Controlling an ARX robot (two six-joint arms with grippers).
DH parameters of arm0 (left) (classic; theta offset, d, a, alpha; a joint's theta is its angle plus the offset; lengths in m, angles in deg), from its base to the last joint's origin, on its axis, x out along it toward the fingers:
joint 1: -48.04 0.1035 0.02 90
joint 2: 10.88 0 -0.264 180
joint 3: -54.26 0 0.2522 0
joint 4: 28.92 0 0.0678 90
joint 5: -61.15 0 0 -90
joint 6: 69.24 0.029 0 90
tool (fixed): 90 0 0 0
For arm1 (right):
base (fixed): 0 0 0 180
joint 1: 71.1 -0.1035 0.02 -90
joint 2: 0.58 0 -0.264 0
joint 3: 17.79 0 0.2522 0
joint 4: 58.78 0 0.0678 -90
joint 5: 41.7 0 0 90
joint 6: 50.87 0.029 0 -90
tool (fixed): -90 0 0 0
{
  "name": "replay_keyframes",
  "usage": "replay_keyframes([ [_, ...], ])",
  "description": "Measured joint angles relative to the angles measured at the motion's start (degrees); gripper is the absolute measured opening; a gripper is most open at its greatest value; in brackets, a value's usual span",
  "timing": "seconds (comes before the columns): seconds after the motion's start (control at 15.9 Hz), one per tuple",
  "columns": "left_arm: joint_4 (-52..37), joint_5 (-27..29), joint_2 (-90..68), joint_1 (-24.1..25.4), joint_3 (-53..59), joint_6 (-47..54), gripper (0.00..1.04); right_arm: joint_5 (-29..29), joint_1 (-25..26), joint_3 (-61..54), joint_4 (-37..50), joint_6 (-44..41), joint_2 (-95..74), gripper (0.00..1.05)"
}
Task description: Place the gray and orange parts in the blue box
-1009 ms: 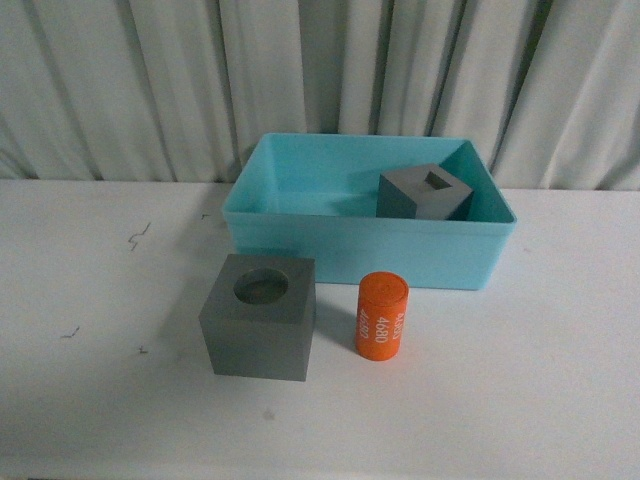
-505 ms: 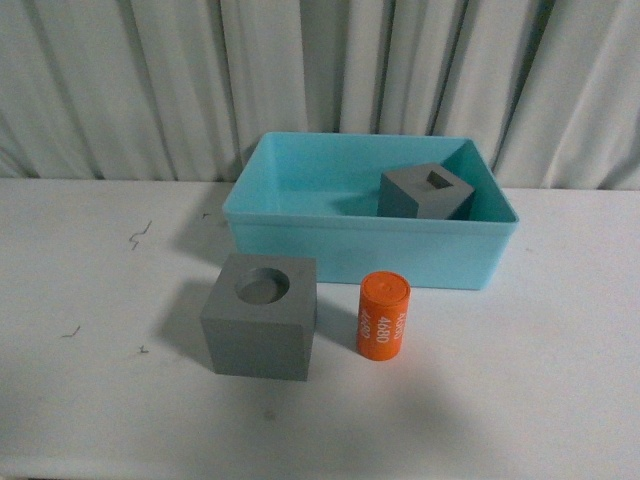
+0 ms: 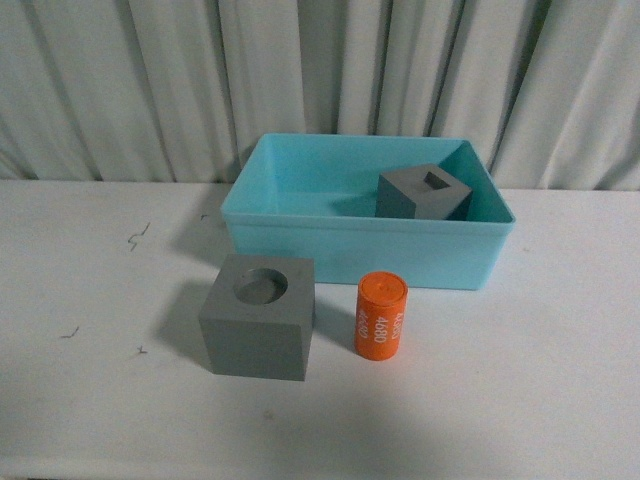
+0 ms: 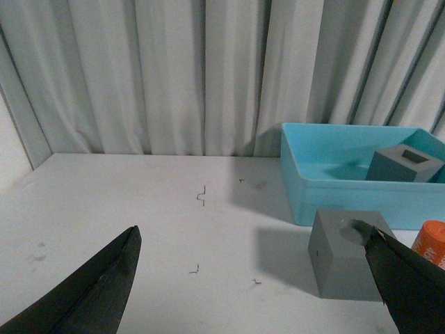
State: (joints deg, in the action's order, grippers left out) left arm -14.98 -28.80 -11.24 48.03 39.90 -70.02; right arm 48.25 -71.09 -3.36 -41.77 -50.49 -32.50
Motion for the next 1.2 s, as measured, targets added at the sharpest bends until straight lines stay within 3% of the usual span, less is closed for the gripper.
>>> replay_keyframes([
  [0.88,0.0,0.0,0.0,0.0,0.0,0.0,0.98,0.0,0.0,0.0,-20.4,0.0,21.7,0.02],
  [0.95,0.0,0.0,0.0,0.0,0.0,0.0,0.98,0.0,0.0,0.0,-22.6,0.0,23.2,0.02],
  [1.01,0.0,0.0,0.0,0.0,0.0,0.0,0.98,0.1,0.0,0.0,-30.6,0.0,28.7,0.02],
  [1.2,0.0,-0.1,0.0,0.0,0.0,0.0,0.98,0.1,0.0,0.0,-31.1,0.0,31.7,0.02],
])
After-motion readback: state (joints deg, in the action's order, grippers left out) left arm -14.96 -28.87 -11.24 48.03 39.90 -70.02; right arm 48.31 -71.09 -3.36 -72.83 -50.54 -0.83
